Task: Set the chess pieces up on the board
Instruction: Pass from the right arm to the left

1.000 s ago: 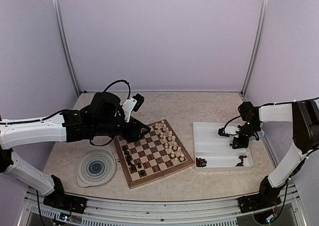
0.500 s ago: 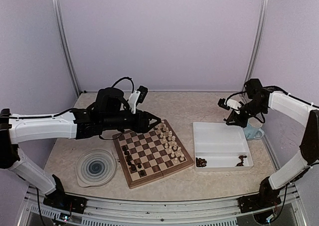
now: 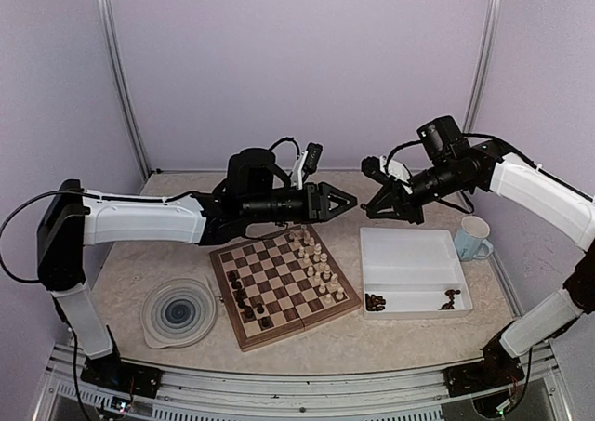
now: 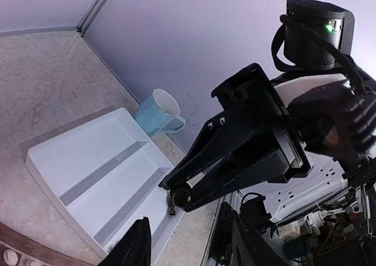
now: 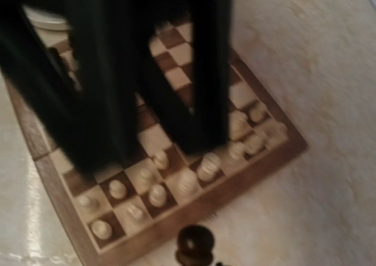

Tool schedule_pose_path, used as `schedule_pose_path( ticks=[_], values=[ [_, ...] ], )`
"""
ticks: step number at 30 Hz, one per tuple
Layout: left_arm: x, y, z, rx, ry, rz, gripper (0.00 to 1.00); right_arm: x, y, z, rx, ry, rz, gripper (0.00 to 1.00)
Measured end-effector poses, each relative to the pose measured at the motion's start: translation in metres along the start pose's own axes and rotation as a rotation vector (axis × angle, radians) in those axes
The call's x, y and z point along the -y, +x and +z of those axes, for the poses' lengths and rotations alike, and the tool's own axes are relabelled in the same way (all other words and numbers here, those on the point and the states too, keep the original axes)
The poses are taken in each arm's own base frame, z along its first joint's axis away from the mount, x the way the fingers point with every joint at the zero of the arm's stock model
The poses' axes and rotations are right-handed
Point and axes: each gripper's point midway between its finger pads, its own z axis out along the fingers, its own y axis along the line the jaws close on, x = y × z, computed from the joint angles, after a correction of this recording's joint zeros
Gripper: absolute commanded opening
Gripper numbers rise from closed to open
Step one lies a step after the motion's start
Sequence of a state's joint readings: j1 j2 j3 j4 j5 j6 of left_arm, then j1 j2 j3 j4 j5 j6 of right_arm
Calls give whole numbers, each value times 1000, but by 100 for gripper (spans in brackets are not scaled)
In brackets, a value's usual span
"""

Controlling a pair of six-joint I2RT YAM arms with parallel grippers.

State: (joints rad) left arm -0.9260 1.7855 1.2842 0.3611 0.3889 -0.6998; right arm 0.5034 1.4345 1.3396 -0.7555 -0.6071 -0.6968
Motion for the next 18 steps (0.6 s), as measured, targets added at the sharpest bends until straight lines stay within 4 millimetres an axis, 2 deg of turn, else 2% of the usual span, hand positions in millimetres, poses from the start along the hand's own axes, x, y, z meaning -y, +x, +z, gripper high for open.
schedule_pose_path(
  ticks=[8,15,18],
  values=[
    [-11,18,16,-41,31,-101,27,-20,-10,16,-3,-63,-20,9],
    [-6,19,18,-50,70,-126,7,-20,-11,17,-10,-55,-19,10],
    [-8,20,19,-54,72,-131,2,-19,-8,17,-23,-51,-12,13]
  ],
)
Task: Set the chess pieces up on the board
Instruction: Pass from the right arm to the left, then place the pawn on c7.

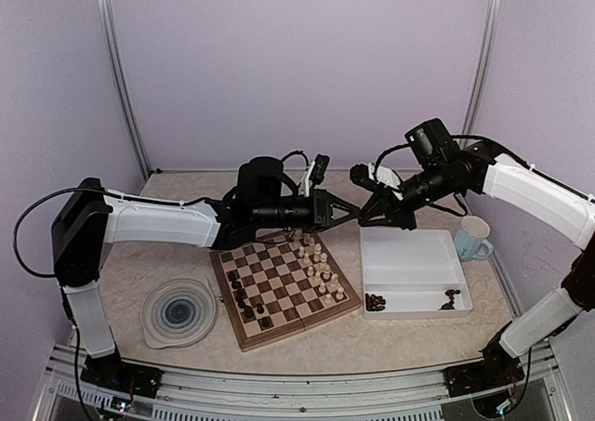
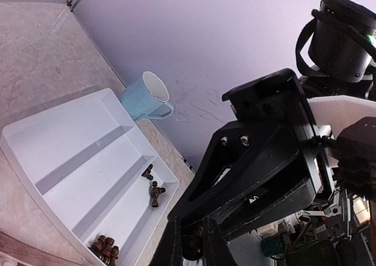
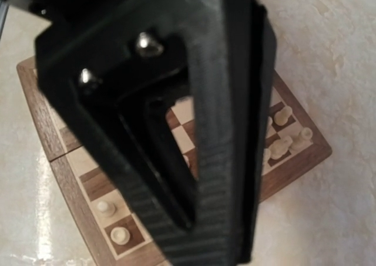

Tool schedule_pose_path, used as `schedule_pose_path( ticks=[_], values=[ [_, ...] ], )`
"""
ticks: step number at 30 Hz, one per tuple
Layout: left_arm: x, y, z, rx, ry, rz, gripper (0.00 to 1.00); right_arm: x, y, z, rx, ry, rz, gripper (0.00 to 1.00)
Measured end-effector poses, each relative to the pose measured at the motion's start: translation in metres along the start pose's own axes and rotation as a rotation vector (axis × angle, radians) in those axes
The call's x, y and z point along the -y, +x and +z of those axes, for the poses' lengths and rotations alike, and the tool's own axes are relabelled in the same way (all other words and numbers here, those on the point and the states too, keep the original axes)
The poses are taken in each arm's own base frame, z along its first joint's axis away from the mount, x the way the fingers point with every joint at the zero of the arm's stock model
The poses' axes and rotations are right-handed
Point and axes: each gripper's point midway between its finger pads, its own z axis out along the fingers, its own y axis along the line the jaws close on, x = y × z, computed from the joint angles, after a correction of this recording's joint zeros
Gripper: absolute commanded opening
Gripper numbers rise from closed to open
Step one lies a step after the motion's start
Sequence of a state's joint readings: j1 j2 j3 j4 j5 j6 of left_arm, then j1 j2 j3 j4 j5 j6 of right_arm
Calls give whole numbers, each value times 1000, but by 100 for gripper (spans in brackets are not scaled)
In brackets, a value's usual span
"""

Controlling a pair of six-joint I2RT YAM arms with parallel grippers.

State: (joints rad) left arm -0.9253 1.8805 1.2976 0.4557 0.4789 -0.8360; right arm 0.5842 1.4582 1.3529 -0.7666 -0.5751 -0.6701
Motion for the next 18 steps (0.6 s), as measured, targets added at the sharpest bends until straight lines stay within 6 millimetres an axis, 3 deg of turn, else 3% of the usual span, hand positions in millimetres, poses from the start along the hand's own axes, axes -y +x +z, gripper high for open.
schedule_pose_path(
  ticks=[4,7,11,18],
  values=[
    [-1,0,0,-4,1,3,0,0,0,1,-3,2,4,41],
    [-11,1,-3,-20,-34,21,1,1,2,1,-8,20,-2,53],
    [-36,4,-21,-65,-184,95,1,-6,25,-4,-28,55,13,55],
    [-61,7,-93,-153,-510,319,1,-2,100,-14,-75,155,162,56]
  ],
)
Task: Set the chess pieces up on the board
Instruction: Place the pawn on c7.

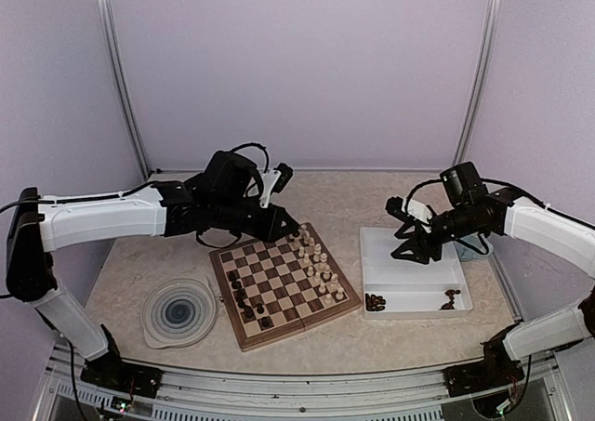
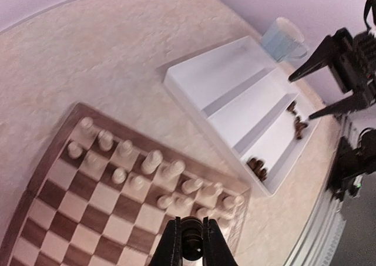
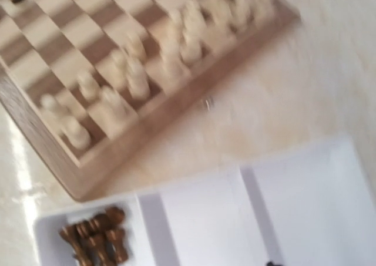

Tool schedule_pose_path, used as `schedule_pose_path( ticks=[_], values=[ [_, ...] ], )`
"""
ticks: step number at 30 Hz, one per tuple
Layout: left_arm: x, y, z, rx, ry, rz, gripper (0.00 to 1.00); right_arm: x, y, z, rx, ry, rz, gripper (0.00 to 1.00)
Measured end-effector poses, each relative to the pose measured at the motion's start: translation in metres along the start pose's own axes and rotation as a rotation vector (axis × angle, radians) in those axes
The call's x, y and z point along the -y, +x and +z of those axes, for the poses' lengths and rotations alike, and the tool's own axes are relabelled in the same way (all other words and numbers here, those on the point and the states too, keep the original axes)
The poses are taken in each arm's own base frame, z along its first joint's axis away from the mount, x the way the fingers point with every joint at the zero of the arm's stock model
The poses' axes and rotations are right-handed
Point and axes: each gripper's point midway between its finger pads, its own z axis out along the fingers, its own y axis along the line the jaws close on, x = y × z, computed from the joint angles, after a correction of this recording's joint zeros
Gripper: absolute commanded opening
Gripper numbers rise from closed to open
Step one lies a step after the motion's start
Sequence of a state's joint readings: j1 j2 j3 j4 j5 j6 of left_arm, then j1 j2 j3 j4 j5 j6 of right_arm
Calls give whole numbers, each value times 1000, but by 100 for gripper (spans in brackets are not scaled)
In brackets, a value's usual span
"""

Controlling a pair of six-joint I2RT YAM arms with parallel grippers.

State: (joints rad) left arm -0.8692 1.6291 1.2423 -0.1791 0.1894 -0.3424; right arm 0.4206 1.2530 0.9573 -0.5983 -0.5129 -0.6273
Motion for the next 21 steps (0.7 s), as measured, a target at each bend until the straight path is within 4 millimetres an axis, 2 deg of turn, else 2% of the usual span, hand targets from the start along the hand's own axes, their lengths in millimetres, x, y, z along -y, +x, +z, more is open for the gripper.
schedule_pose_path(
  ticks=[2,5,8,11,13,21],
  values=[
    [-15,18,-12,-47,-77,45,1,2,18,5,-17,11,44,55],
    [-35,53,-23,-150,-161,86,1,4,33,9,-22,21,79,55],
    [-52,92,-29,-268,-208,113,1,8,33,10,-10,32,84,55],
    [-60,115,-33,-342,-227,128,1,11,29,10,11,42,76,55],
    [-62,124,-35,-375,-235,140,2,12,27,9,20,44,71,55],
    [-65,131,-33,-402,-246,188,4,11,27,11,26,40,69,55]
  ],
)
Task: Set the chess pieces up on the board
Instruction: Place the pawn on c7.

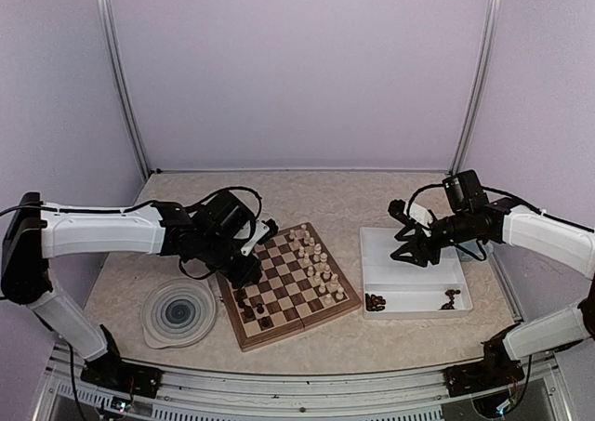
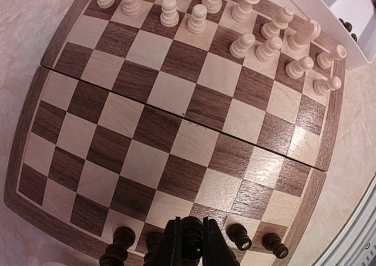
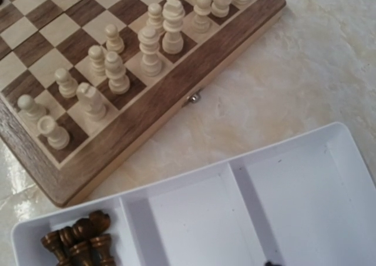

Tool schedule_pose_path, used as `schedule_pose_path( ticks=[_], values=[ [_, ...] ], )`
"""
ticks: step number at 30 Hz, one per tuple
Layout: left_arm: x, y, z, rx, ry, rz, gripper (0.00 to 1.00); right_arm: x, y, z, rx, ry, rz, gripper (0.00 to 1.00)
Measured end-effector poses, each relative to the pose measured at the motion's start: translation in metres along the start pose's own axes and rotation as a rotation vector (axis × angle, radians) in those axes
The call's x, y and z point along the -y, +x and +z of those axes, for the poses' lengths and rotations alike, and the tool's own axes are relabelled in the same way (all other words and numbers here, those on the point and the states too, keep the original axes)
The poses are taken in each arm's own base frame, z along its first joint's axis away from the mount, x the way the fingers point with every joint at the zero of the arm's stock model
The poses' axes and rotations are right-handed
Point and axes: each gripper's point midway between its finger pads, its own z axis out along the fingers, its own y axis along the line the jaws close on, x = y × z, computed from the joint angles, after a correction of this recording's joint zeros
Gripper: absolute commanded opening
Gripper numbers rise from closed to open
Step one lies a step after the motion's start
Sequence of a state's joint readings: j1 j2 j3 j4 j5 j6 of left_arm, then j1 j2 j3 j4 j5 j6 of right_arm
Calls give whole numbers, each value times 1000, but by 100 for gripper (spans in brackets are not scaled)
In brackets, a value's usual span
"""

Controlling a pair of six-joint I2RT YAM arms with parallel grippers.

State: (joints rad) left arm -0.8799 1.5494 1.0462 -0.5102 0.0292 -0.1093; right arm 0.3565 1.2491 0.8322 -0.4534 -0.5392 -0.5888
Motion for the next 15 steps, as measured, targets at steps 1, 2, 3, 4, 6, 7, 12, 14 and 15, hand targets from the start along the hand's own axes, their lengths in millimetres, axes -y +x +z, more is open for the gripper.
schedule_pose_path(
  ticks=[1,2,3,4,6,7,12,14,15],
  values=[
    [1,2,2,-8,-2,8,4,0,0,0,1,1,-1,55],
    [1,4,5,-18,-5,16,4,0,0,0,1,2,-1,55],
    [2,5,8,-27,-8,23,4,0,0,0,2,1,-1,55],
    [2,6,10,-35,-11,28,4,0,0,0,2,1,-1,55],
    [1,8,16,-54,-25,42,4,0,0,0,2,1,-1,55],
    [1,8,18,-60,-31,47,4,0,0,0,2,1,-2,55],
    [0,10,26,-84,-42,64,4,-1,2,1,0,-4,1,55],
    [0,13,29,-104,-45,71,4,-2,4,2,-4,-7,4,55],
    [1,15,31,-112,-44,77,4,-3,4,2,-5,-8,4,55]
  ],
)
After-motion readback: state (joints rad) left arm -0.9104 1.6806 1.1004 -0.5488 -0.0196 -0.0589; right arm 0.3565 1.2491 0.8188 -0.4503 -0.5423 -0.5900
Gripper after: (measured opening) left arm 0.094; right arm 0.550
